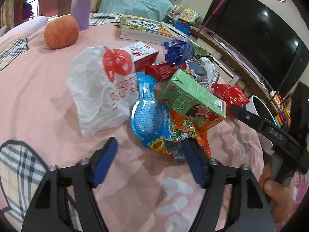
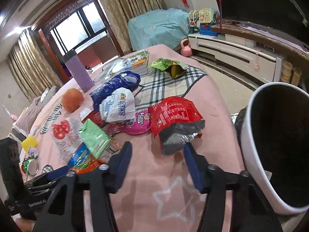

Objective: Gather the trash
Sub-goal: 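Grasp the orange snack wrapper with the left tool while the right tool grasps the red chip bag, then carry both bags over the trash bin and open both tools to drop them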

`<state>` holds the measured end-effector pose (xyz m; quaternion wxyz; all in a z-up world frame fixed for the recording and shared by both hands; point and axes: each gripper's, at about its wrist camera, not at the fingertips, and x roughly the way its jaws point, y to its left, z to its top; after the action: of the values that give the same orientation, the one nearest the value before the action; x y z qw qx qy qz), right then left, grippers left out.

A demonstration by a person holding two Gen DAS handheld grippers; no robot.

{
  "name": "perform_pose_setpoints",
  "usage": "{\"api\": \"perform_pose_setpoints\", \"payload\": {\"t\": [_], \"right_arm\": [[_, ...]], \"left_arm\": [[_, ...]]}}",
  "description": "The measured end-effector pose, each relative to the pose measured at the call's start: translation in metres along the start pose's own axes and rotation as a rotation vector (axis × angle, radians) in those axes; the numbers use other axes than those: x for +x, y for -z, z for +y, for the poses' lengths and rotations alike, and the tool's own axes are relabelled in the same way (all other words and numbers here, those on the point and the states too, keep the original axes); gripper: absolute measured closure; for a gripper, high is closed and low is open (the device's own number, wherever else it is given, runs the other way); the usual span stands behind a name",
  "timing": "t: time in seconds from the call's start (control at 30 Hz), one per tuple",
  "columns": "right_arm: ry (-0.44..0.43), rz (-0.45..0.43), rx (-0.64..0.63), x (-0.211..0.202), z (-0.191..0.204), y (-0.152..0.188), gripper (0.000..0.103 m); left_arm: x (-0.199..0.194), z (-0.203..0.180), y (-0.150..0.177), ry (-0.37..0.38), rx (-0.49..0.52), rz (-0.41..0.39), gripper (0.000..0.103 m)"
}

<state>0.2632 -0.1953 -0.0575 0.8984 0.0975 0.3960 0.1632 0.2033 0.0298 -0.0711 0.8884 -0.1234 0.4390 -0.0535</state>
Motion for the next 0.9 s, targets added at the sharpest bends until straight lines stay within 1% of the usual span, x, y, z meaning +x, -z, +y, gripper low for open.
{"api": "perform_pose_setpoints", "payload": {"t": [0.03, 0.07, 0.1, 0.13, 0.17, 0.2, 0.3, 0.33, 0.37, 0.5, 0.7, 0.9], "right_arm": [[0.002, 0.004, 0.000, 0.003, -0.001, -0.001, 0.057], [0.003, 0.010, 0.000, 0.006, -0.001, -0.002, 0.063], [0.003, 0.013, 0.000, 0.008, -0.001, -0.002, 0.072], [0.004, 0.011, 0.002, 0.008, -0.001, -0.002, 0.076], [0.004, 0.006, 0.003, 0.007, -0.001, -0.002, 0.084], [0.000, 0.000, 0.001, 0.006, -0.001, -0.001, 0.089], [-0.013, -0.013, 0.000, -0.002, 0.000, 0.002, 0.097], [-0.015, -0.015, 0.000, -0.004, 0.001, 0.003, 0.097], [-0.018, -0.018, 0.000, -0.007, 0.001, 0.005, 0.099], [-0.036, -0.025, -0.004, -0.022, 0.003, 0.011, 0.101], [-0.051, -0.048, -0.020, -0.047, 0.008, 0.018, 0.102], [-0.046, -0.083, -0.016, -0.074, 0.007, 0.025, 0.102]], "left_arm": [[0.001, -0.002, 0.000, 0.000, 0.008, 0.001, 0.044], [0.002, -0.003, -0.001, 0.000, 0.014, 0.000, 0.049], [0.002, -0.004, -0.001, 0.007, 0.017, 0.000, 0.057], [0.003, -0.004, -0.001, 0.014, 0.020, 0.003, 0.062], [0.003, -0.005, -0.001, 0.017, 0.020, 0.005, 0.071], [0.003, -0.005, -0.001, 0.021, 0.019, 0.007, 0.078], [0.001, -0.006, 0.001, 0.029, 0.026, 0.003, 0.079], [-0.001, -0.007, 0.002, 0.029, 0.031, -0.002, 0.079], [-0.002, -0.008, 0.003, 0.033, 0.033, -0.005, 0.084], [-0.013, -0.013, 0.007, 0.047, 0.046, -0.023, 0.085], [-0.030, -0.025, 0.010, 0.081, 0.064, -0.048, 0.087], [-0.040, -0.042, 0.014, 0.109, 0.092, -0.061, 0.087]]}}
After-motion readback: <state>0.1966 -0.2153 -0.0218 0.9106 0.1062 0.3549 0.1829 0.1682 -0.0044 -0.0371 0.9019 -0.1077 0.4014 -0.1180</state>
